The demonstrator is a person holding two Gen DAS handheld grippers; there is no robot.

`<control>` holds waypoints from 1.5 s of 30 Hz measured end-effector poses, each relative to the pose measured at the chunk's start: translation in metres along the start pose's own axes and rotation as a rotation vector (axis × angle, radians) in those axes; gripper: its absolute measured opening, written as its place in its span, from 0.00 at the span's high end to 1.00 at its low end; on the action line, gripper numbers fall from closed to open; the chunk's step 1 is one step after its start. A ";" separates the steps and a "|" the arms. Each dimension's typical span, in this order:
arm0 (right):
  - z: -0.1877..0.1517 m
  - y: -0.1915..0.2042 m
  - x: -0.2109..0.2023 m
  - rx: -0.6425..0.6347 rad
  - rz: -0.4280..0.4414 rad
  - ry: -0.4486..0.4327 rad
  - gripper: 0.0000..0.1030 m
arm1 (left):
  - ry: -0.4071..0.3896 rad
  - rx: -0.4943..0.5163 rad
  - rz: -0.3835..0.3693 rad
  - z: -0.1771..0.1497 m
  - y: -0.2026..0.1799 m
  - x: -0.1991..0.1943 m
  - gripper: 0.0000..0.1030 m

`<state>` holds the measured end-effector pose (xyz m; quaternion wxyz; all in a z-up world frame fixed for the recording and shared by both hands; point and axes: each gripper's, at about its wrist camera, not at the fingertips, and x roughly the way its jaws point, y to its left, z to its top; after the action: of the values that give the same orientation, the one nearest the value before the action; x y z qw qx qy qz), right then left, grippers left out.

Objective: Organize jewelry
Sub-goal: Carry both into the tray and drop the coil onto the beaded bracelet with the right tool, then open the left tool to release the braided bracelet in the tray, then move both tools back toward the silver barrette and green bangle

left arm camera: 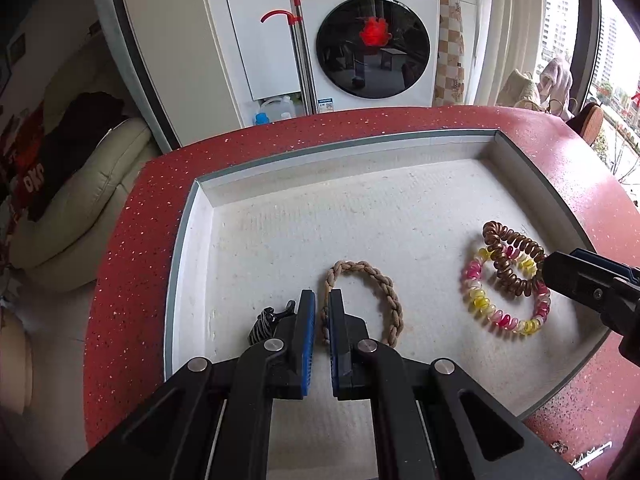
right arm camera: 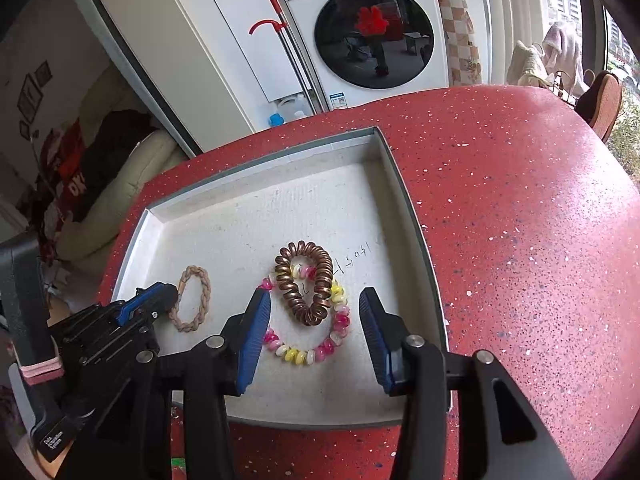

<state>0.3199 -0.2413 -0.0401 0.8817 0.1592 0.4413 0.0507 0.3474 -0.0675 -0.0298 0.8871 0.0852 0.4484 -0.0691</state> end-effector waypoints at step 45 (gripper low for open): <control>-0.035 0.011 -0.081 -0.020 0.046 -0.124 0.12 | -0.183 -0.068 -0.013 -0.034 0.033 -0.089 0.00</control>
<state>0.2441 -0.2415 0.0057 0.9074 0.1633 0.3816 0.0656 0.2748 -0.0235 0.0255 0.9262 0.0456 0.3681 -0.0671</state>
